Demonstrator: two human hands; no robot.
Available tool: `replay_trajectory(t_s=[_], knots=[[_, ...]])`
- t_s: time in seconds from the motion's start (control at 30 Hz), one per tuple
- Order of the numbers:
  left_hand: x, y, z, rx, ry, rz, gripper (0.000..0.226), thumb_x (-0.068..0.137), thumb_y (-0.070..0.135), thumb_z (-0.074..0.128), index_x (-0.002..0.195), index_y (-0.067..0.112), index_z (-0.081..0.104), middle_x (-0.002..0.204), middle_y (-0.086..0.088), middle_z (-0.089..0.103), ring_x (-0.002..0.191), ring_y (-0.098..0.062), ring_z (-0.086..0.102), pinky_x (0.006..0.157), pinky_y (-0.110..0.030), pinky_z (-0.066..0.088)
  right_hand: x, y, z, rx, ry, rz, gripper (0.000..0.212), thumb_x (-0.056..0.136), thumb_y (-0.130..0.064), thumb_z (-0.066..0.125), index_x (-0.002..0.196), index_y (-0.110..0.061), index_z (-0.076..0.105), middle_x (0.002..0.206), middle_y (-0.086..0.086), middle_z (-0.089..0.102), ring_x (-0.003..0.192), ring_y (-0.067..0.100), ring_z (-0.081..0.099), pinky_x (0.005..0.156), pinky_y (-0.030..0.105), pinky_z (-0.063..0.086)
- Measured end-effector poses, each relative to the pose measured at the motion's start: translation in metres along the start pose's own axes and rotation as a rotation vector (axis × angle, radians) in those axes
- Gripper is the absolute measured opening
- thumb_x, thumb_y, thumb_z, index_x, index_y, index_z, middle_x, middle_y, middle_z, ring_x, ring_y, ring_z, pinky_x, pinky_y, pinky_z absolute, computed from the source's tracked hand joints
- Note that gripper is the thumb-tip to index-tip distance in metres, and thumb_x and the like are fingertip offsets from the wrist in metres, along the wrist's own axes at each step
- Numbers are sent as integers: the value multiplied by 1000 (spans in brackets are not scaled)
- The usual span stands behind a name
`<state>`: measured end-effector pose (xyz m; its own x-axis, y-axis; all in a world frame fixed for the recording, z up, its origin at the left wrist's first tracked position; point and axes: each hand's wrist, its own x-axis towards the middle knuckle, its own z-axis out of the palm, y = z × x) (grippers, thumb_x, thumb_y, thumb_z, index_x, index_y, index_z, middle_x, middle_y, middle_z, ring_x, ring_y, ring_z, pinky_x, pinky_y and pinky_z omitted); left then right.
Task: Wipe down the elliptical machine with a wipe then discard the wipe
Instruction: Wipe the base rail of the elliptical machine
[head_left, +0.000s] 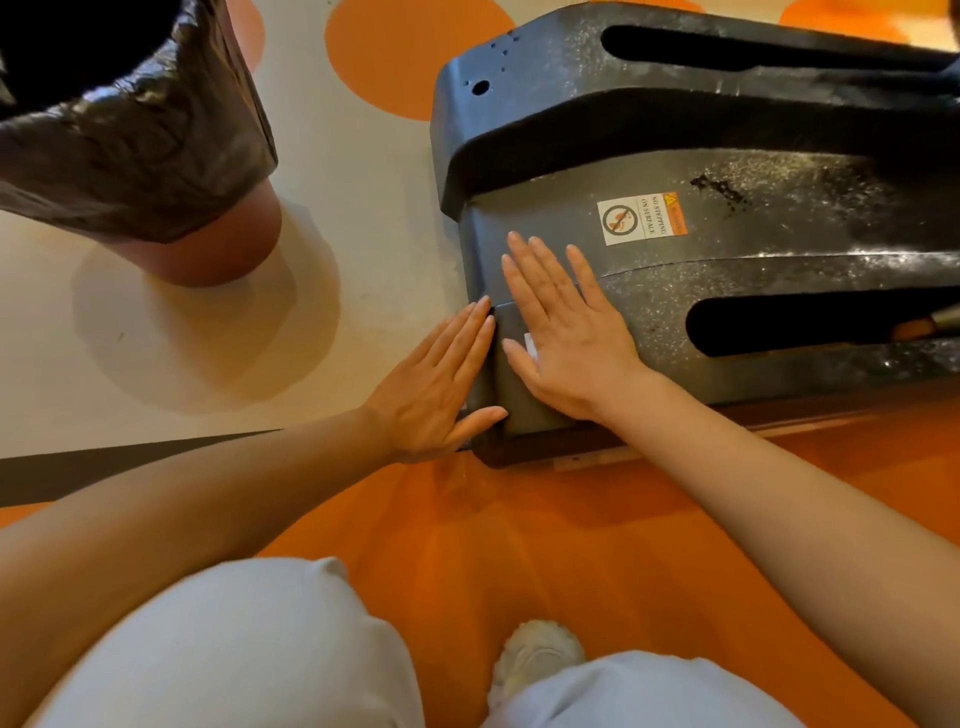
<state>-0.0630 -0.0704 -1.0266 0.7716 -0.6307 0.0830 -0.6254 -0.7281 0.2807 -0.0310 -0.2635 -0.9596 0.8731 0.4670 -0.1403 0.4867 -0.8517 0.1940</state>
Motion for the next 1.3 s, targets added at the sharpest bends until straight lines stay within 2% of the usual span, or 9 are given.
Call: replay_trajectory(t_s=[0.13,0.23,0.3,0.43,0.67,0.8,1.0,1.17,1.3], knots=[[-4,0,5,-28,-10,-20,86,99,66,15,155,2,3,163,-18,-1,153,-27,1,124,-37,6,-10,-7,3,-33,109,140,82,95,-58,24,150,3,23,158,21,23,148,34,18,121,46,5],[-3,0,6,-56,15,-13,86,99,65,18,155,0,6,163,-18,0,153,-27,0,124,-32,-1,-20,-11,6,-8,101,128,69,99,-47,25,143,4,41,149,21,41,142,32,35,119,45,13],[-3,0,7,-65,36,-2,86,100,63,20,155,-1,7,163,-19,2,152,-27,1,124,-31,-2,-25,-11,7,-21,107,91,64,100,-41,23,146,1,39,154,17,36,144,29,31,119,46,13],[-2,1,8,-88,39,-1,86,100,63,20,155,-1,6,163,-19,0,153,-27,0,124,-34,2,-33,-13,6,-40,-3,25,69,99,-51,7,153,-9,19,162,7,14,151,21,8,120,50,-1],[-1,3,7,-92,55,-23,85,100,63,18,155,0,6,163,-18,0,153,-26,-1,124,-33,1,-23,-13,5,18,56,58,61,99,-36,12,153,-9,21,162,8,15,151,24,8,120,45,1],[0,4,6,-105,72,-33,83,100,62,19,156,1,8,164,-17,2,153,-25,0,124,-33,2,-46,-22,10,17,35,-69,60,99,-34,19,151,-7,27,160,10,21,150,25,14,120,44,9],[1,6,4,-118,48,-46,84,100,63,16,156,2,6,164,-16,0,153,-24,-1,124,-29,-3,-22,7,-4,44,-22,123,65,98,-41,7,154,-9,10,164,7,3,151,22,-5,121,42,-6],[7,6,1,-95,77,-49,84,100,63,17,156,1,10,164,-17,5,153,-25,5,124,-34,8,-59,-15,6,17,-28,-66,62,100,-41,18,152,-8,28,160,9,20,150,25,13,120,45,8],[7,9,0,-109,52,-68,85,99,65,14,156,1,8,164,-16,3,153,-25,4,124,-35,8,-39,4,-1,43,-7,117,66,99,-42,11,154,-8,19,163,8,12,151,23,4,121,44,0]])
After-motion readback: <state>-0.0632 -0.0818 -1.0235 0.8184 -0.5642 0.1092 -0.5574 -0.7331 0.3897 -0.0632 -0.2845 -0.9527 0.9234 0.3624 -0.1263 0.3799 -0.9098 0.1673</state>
